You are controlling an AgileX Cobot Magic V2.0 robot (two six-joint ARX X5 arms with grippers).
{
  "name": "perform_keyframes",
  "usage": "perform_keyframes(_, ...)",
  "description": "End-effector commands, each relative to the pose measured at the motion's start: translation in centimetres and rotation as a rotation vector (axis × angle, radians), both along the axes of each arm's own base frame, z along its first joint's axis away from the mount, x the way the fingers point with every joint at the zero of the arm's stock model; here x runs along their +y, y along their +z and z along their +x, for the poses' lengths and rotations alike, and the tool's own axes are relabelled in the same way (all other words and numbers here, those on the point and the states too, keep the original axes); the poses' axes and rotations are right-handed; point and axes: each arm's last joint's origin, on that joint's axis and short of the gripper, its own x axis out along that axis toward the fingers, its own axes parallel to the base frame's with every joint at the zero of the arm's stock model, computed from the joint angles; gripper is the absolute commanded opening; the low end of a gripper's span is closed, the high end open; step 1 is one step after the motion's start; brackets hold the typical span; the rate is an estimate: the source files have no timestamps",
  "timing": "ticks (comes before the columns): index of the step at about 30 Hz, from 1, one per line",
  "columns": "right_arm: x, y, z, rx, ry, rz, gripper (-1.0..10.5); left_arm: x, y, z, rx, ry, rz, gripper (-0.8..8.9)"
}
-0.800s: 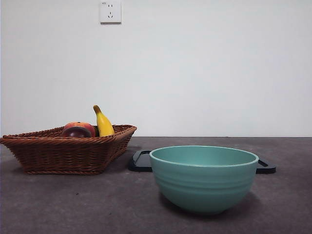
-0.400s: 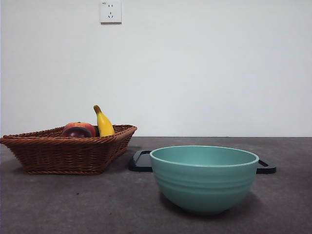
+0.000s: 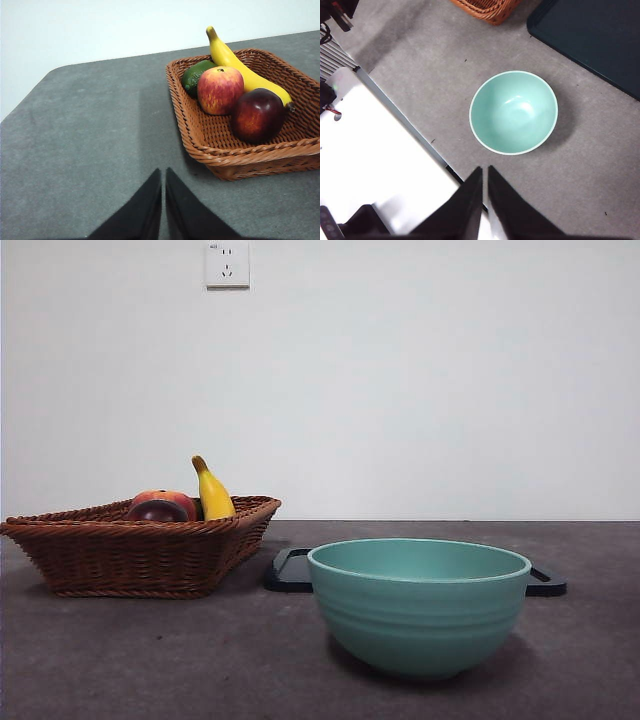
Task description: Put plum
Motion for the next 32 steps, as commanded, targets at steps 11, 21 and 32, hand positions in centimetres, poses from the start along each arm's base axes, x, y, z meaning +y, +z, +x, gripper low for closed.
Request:
perform_keyframes(11,-0.1,0.8,0.2,-0.116,0.026,-0.008,0.1,0.0,-0.8,0.1,0.026,0.006,-0.001,0.12)
perform_keyframes(21,-4.1,-1.5,2.4,-0.554,-0.355,0.092,0.1,0.0,-0.7,0.1,0.025,0.006,-0.001,0.12)
perform_keyframes(32,-8.3,-11.6,0.5,-0.901,-0.776,0.034,0.1,0.0,-0.8,0.1,0.026,0.006,-0.001,0.11)
